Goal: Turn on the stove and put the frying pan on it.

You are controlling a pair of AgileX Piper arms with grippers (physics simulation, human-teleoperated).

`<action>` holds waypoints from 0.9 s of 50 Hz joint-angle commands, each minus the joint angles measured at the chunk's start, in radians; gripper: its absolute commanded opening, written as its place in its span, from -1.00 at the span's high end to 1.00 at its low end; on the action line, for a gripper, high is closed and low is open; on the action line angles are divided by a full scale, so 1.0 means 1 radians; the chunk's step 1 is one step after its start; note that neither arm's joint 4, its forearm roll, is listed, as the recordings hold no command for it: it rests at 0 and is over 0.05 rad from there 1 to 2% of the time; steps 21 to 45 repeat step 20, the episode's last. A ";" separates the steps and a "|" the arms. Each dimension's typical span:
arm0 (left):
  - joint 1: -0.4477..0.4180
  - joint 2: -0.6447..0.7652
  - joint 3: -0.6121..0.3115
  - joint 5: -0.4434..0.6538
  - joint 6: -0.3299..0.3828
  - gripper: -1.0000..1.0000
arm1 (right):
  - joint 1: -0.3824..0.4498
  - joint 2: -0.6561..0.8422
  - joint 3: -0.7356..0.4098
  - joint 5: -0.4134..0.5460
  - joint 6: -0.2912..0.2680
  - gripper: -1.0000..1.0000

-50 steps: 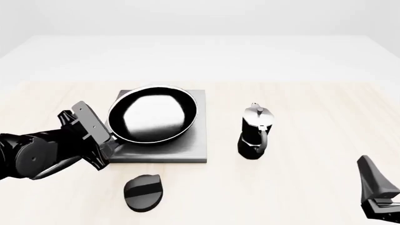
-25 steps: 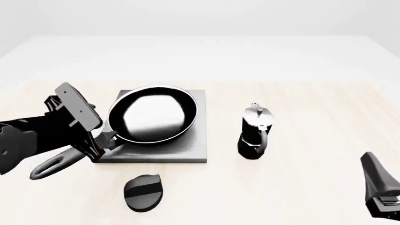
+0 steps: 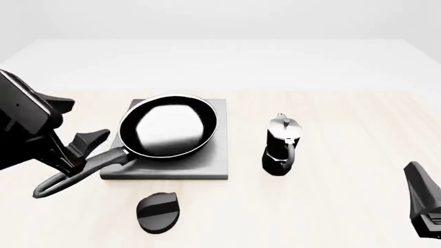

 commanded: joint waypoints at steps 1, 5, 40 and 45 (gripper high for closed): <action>-0.042 -0.223 -0.022 0.155 -0.123 -1.00 | 0.013 0.000 -0.047 0.025 0.004 -1.00; -0.044 -0.287 -0.037 0.204 -0.153 -1.00 | 0.021 0.000 -0.071 0.037 0.008 -1.00; -0.056 -0.580 -0.112 0.397 -0.387 -1.00 | 0.058 0.000 -0.200 0.115 0.016 -1.00; -0.056 -0.580 -0.112 0.397 -0.387 -1.00 | 0.058 0.000 -0.200 0.115 0.016 -1.00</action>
